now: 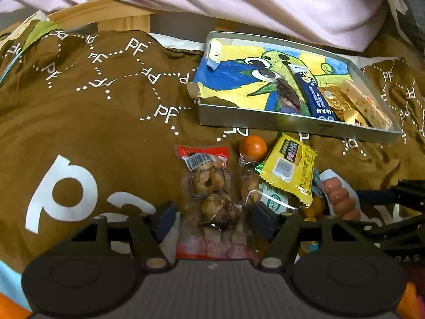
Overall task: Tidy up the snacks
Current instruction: 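Grasp the clear nut pack with left tool while right tool grasps the sausage pack, then lift both packs and carry them over the tray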
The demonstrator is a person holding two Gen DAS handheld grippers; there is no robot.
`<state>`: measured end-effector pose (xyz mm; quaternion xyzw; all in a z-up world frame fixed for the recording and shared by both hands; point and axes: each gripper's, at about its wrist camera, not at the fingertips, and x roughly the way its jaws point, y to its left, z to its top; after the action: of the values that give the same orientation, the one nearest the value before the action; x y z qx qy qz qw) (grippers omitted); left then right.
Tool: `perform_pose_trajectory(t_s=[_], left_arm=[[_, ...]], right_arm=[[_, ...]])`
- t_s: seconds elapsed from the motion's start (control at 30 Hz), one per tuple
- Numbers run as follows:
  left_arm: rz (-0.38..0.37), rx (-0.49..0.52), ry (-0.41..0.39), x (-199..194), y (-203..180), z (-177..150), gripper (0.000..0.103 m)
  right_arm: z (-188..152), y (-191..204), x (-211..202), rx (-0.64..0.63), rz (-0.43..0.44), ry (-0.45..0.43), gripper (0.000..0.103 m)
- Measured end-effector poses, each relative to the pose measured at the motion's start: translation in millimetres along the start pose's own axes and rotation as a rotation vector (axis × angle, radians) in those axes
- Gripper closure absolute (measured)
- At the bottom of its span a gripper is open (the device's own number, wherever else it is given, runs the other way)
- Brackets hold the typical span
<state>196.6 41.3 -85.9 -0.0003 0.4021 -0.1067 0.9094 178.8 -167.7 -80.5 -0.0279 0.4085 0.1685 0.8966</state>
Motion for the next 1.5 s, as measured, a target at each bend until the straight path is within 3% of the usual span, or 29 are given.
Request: perform_pose_trajectory(t_s=[0.17,0.43,0.73,0.87,1.03,1.17,1.5], left_arm=[[0.003,0.023,0.005,-0.8,-2.4,-0.9,0.046],[-0.001,-0.019,0.032,-11.1,-4.9,-3.2,0.06],[-0.02,-0.053,0.068,-27.7,-8.2,-9.9,0.059],[-0.009,-0.04,0.062,-21.7,-7.3,-9.3,0.051],[0.008,0.015,0.063,-8.3,-13.1,-7.6,0.039],[0.035,0.077,0.064,-8.0,-22.5,-11.3,0.045],[-0.001,-0.022,0.094,-30.7,-24.8,-17.0,0.051]], right_arm=[[0.2,-1.0,5.4,0.015,0.003,-0.002,0.028],[-0.2,0.1,1.4,0.03,-0.015,-0.019,0.037],[1.7,0.3,-2.7,0.04,-0.017,-0.011,0.042],[2.8,0.4,-2.6,0.035,-0.018,-0.006,0.042],[1.7,1.7,2.6,0.005,-0.005,0.025,0.032],[0.7,0.9,4.0,0.009,-0.003,0.03,0.033],[5.9,3.5,-4.7,0.015,-0.039,0.055,0.049]])
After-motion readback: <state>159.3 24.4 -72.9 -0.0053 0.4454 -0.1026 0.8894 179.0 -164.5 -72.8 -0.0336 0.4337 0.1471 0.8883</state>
